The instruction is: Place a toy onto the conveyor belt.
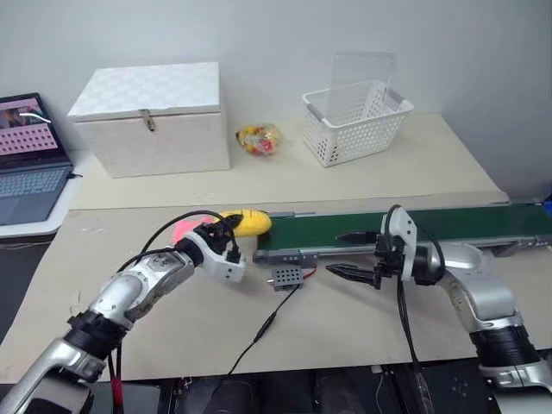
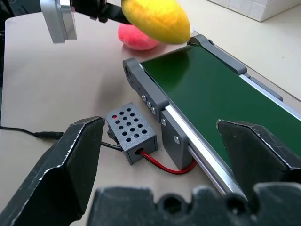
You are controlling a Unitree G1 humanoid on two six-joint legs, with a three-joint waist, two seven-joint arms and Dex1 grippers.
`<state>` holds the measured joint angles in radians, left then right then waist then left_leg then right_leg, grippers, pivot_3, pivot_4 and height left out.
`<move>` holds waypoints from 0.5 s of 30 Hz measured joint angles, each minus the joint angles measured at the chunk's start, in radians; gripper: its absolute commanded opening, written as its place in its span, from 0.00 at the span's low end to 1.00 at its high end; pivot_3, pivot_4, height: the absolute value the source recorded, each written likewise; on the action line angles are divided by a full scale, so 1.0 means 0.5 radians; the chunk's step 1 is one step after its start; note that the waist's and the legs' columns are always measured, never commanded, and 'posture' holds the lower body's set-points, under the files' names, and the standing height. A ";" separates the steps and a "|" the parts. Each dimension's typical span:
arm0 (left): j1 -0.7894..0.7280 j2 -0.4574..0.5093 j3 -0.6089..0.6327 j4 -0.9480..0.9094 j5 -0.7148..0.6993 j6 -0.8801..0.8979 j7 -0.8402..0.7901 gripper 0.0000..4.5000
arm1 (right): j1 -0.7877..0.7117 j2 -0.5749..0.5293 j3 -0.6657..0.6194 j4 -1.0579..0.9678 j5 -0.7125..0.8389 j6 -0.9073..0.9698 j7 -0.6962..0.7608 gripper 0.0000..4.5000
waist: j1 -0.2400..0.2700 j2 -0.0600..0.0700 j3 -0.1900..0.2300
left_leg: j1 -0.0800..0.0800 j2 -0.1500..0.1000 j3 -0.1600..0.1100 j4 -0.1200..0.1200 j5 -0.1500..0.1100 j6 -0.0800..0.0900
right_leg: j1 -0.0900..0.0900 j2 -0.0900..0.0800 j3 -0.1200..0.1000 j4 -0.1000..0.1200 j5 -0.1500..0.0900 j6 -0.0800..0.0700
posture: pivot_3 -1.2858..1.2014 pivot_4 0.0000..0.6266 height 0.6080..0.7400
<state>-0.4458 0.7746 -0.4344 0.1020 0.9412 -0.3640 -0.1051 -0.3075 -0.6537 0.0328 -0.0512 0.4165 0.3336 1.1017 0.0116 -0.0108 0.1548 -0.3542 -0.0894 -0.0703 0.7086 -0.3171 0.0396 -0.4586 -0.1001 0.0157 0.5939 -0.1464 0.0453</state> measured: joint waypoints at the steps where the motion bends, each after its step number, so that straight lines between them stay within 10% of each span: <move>1: -0.012 -0.006 -0.011 0.024 0.007 -0.026 0.013 0.34 | 0.003 0.002 -0.001 -0.003 0.000 0.001 -0.005 1.00 | 0.000 0.000 0.000 | 0.000 0.000 0.000 0.000 0.000 0.000 | 0.000 0.000 0.000 0.000 0.000 0.000 | 0.52 0.24 0.91; 4: -0.038 -0.051 -0.043 0.091 0.025 -0.100 0.033 0.34 | 0.017 0.010 -0.009 -0.019 0.002 0.002 -0.028 1.00 | -0.002 0.000 0.000 | 0.000 -0.001 0.000 0.000 0.000 0.000 | 0.000 0.000 0.000 0.000 0.000 0.000 | 0.52 0.24 0.91; 12: -0.079 -0.154 -0.054 0.265 0.007 -0.144 -0.023 0.93 | 0.021 0.026 -0.021 -0.044 0.005 0.003 -0.065 1.00 | -0.005 0.000 0.000 | 0.001 0.000 0.000 0.002 0.001 0.000 | 0.000 0.001 0.000 0.002 0.001 0.001 | 0.52 0.24 0.91; 15: -0.096 -0.153 -0.050 0.300 -0.002 -0.137 -0.072 0.93 | 0.021 0.026 -0.024 -0.044 0.011 0.004 -0.067 1.00 | -0.004 0.000 0.000 | 0.001 0.000 0.000 0.002 0.001 0.000 | 0.001 0.001 0.000 0.002 0.001 0.001 | 0.52 0.24 0.91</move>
<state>-0.4936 0.6979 -0.4594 0.2518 0.9402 -0.4325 -0.1409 -0.2969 -0.6405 0.0208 -0.0732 0.4218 0.3357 1.0683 0.0098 -0.0109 0.1548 -0.3538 -0.0895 -0.0702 0.7097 -0.3168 0.0395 -0.4582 -0.0997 0.0157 0.5951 -0.1460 0.0459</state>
